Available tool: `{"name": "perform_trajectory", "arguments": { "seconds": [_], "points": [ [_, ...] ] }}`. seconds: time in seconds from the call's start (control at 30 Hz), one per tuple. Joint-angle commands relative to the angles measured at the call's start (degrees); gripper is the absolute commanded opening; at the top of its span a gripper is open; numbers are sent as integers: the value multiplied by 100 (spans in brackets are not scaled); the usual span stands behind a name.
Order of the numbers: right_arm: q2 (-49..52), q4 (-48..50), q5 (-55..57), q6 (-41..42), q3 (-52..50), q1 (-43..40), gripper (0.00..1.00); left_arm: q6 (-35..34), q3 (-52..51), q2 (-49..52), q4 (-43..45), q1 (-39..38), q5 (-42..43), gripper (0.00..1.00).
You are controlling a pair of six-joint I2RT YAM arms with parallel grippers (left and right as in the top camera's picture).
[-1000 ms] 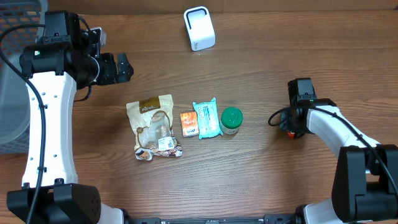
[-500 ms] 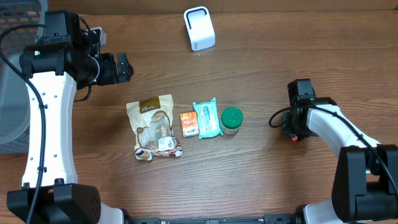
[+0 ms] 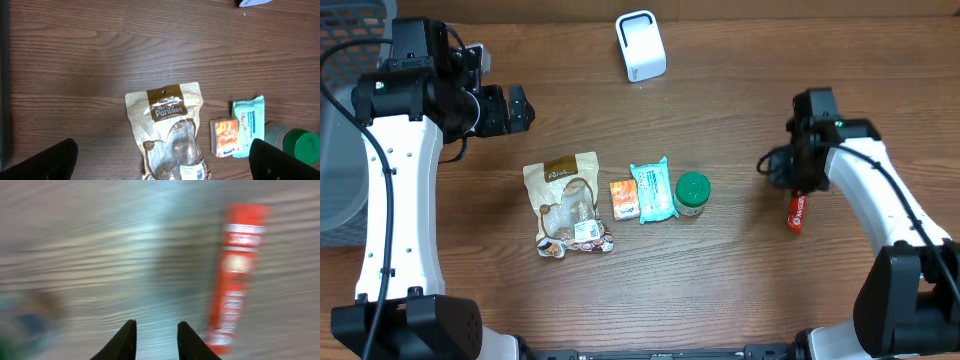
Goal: Scan the item barcode
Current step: 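Lower the red stick onto the table and open the right gripper, then move the right gripper left over the green-lidded jar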
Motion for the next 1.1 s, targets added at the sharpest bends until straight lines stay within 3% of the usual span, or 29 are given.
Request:
{"name": "perform_trajectory", "arguments": {
  "seconds": [0.0, 0.17, 0.23, 0.43, 0.5, 0.73, 1.07],
  "points": [
    [4, -42, -1493, 498, 177, 162, 29, 4, -42, 26, 11, 20, -15, 100],
    [4, 179, -1456, 498, 177, 765, 38, 4, -42, 26, 11, 20, -15, 100],
    [4, 337, -1220, 634, 177, 1003, 46, 2, -42, 26, 11, 20, -15, 100],
    [4, 868, -466, 1270, 181, 1655, 51, 4, -42, 26, 11, 20, -15, 100],
    [4, 1123, -442, 1320, 186, 1810, 63, 4, -42, 26, 11, 20, -15, 100],
    [4, 1281, 452, 2258, 223, 2236, 63, 4, -42, 26, 11, 20, -15, 100],
    [92, 973, 1471, 2361, 219, 3069, 66, 4, -39, 26, 11, 20, -15, 100]
  ]
}}
